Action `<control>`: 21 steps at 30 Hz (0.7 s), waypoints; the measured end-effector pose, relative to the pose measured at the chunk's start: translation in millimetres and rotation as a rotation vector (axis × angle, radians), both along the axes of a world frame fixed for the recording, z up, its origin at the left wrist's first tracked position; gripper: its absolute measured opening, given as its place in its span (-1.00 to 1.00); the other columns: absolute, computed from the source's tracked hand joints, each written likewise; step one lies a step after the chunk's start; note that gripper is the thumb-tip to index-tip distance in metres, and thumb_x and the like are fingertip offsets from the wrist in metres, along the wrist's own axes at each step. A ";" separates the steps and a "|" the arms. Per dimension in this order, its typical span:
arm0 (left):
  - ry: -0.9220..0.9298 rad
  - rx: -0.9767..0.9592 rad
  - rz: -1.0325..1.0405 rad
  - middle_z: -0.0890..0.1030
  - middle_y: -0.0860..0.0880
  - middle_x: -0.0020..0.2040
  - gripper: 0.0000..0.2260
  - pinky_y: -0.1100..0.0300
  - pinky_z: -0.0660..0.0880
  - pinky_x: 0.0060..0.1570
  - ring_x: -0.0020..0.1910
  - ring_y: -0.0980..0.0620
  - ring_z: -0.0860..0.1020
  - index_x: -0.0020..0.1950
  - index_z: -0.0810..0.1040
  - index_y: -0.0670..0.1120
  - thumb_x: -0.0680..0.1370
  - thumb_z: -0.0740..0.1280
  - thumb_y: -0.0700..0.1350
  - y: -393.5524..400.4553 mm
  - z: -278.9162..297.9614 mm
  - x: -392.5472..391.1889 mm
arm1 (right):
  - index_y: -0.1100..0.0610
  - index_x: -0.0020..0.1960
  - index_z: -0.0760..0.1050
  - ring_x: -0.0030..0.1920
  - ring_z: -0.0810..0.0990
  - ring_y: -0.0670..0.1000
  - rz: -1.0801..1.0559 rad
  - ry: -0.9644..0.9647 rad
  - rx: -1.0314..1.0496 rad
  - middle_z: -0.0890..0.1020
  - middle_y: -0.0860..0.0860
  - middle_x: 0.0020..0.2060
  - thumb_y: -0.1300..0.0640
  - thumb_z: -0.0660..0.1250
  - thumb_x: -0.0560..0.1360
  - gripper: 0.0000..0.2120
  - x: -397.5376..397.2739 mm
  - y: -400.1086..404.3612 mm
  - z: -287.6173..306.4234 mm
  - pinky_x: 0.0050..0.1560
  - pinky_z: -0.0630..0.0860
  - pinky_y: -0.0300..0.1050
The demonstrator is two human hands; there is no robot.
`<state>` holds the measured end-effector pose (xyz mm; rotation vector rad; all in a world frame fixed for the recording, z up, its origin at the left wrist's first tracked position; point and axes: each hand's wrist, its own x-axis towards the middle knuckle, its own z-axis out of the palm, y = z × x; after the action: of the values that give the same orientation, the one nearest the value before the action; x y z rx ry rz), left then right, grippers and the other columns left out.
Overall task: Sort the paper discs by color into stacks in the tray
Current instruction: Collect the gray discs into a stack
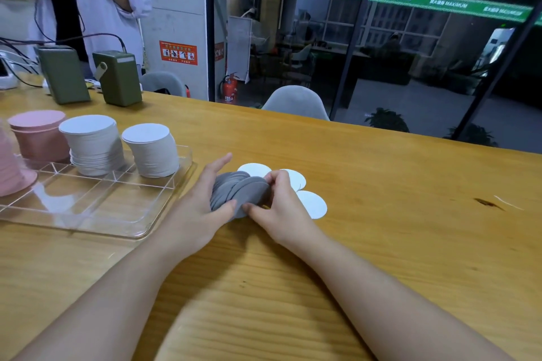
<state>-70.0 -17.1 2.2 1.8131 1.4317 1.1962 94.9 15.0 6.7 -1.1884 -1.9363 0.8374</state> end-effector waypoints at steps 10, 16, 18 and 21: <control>-0.166 0.005 0.077 0.39 0.22 0.10 -0.64 0.40 0.32 0.02 0.06 0.34 0.44 0.12 0.28 0.17 0.37 0.23 -0.06 1.8 -3.1 2.8 | 0.02 0.42 0.26 0.29 0.40 -0.14 0.111 0.075 -0.150 0.45 -0.08 0.29 0.22 0.14 0.53 -0.54 -1.0 -10.0 7.5 0.33 0.29 -0.24; -0.060 -0.055 -0.001 0.18 0.16 0.33 -0.46 0.73 0.04 0.06 0.22 0.42 0.17 0.49 0.10 0.01 0.51 0.10 -0.17 1.5 -7.1 19.9 | 0.10 0.54 -0.02 0.39 0.14 -0.30 0.203 0.163 -0.287 0.16 -0.21 0.42 0.06 0.00 0.65 -0.51 -1.6 -15.3 12.9 0.11 0.14 -0.66; -0.035 -0.078 -0.004 0.10 0.15 0.34 -0.46 0.73 0.01 0.06 0.19 0.44 0.12 0.52 0.03 -0.02 0.58 0.08 -0.32 3.0 -7.5 19.8 | 0.06 0.54 -0.08 0.44 -0.01 -0.28 0.214 0.164 -0.284 0.01 -0.21 0.49 0.01 -0.02 0.65 -0.49 -3.2 -14.7 10.6 0.39 -0.02 -0.41; 0.004 -0.076 -0.023 0.09 0.12 0.34 -0.45 0.65 0.01 0.14 0.22 0.41 0.10 0.51 0.01 -0.06 0.58 0.07 -0.37 1.5 -6.7 17.9 | 0.06 0.54 -0.10 0.48 -0.06 -0.23 0.236 0.114 -0.254 -0.03 -0.16 0.52 0.06 0.00 0.65 -0.48 -2.0 -11.9 8.4 0.50 -0.08 -0.20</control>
<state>-52.1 -15.5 -4.5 1.7766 1.4353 1.1126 92.9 3.1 15.1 -1.0383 -1.9418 1.2793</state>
